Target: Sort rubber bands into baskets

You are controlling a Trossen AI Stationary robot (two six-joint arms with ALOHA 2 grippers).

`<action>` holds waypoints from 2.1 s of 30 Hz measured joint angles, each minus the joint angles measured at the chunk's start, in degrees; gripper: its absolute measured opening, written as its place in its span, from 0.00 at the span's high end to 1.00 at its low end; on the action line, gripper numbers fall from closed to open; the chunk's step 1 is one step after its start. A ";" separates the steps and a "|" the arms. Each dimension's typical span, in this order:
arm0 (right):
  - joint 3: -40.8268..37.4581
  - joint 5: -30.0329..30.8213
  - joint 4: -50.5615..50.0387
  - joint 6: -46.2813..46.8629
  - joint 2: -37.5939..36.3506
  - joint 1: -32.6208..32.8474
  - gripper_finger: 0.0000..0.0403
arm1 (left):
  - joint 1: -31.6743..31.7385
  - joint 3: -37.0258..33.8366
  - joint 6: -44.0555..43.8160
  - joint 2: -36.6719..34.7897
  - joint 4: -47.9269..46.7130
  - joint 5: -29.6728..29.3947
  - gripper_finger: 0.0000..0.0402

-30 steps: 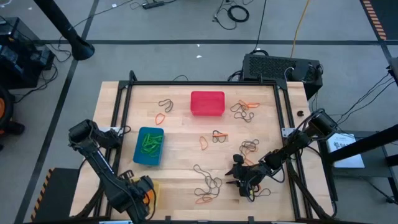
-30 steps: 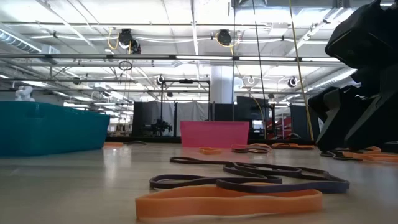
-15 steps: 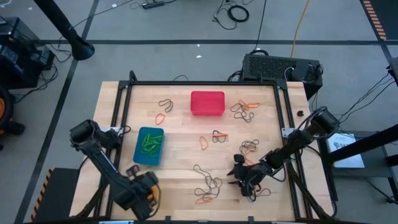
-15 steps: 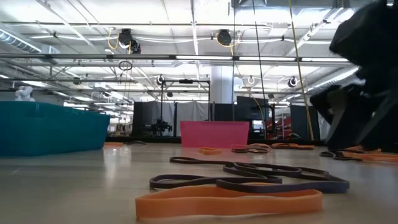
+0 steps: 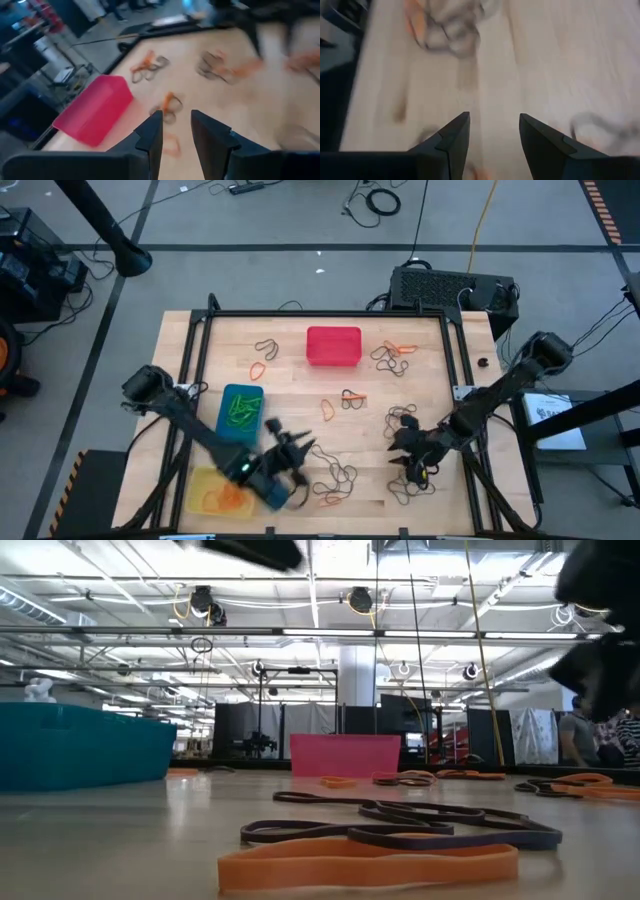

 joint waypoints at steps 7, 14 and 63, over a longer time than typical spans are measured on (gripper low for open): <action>0.00 3.07 -14.82 16.76 -0.07 5.41 0.59 | 11.76 -6.16 12.54 7.79 32.65 18.82 0.73; -0.04 7.47 -17.33 21.86 2.26 9.89 0.59 | 18.13 -1.31 29.19 24.14 64.72 41.67 0.73; -0.04 16.99 -17.09 28.74 2.16 20.81 0.59 | 28.76 42.10 33.27 48.76 28.32 67.15 0.73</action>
